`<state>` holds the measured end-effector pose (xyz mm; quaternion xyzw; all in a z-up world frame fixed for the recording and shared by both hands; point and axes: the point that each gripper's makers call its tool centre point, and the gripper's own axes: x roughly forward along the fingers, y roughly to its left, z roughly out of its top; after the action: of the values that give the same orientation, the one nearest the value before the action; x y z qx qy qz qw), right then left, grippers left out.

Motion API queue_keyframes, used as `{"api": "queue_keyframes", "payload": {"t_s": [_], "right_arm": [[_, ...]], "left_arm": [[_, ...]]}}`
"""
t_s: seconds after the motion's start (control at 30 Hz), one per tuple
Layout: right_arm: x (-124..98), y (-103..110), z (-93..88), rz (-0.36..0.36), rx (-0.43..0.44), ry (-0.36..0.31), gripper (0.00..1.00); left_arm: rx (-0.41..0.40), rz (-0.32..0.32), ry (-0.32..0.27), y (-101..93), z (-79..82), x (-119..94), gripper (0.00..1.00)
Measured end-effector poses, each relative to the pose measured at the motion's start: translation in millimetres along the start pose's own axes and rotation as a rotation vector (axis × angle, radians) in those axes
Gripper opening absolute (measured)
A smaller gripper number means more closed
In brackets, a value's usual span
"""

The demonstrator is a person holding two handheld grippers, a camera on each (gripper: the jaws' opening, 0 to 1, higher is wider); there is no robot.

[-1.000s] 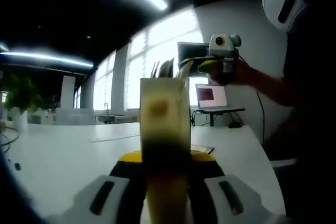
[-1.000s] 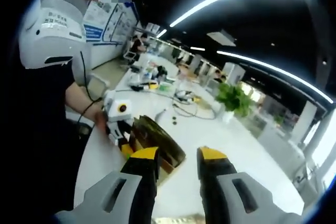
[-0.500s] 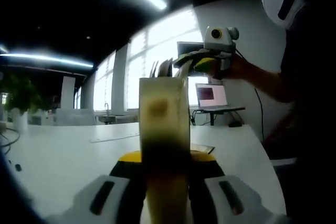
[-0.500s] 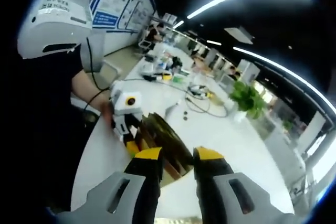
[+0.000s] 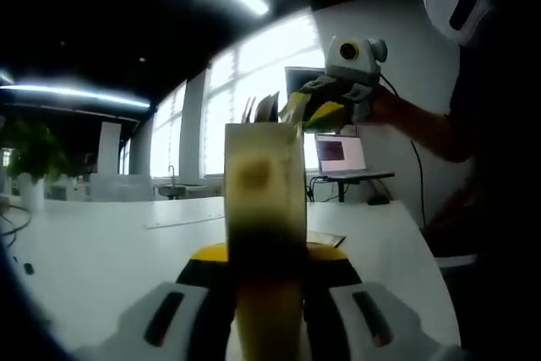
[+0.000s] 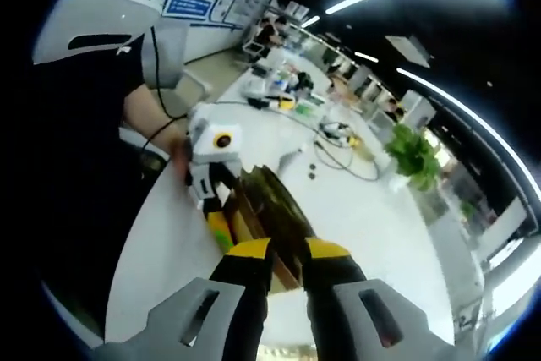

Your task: Extract single mask from mask box in order stack masks on table

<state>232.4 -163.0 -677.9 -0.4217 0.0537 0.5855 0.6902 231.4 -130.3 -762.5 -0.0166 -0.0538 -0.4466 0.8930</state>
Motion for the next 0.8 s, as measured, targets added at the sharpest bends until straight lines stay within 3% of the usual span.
{"api": "queue_keyframes", "payload": {"t_s": [0.5,0.8], "right_arm": [[8.5,1.4,-7.7,0.015,-0.056,0.044,0.09],[12.9,0.0,-4.8,0.034,-0.143,0.089,0.03]], "left_arm": [[0.001,-0.002,0.001,0.3,-0.3,0.1,0.32],[0.003,-0.001,0.001,0.4,-0.4,0.0,0.32]]}}
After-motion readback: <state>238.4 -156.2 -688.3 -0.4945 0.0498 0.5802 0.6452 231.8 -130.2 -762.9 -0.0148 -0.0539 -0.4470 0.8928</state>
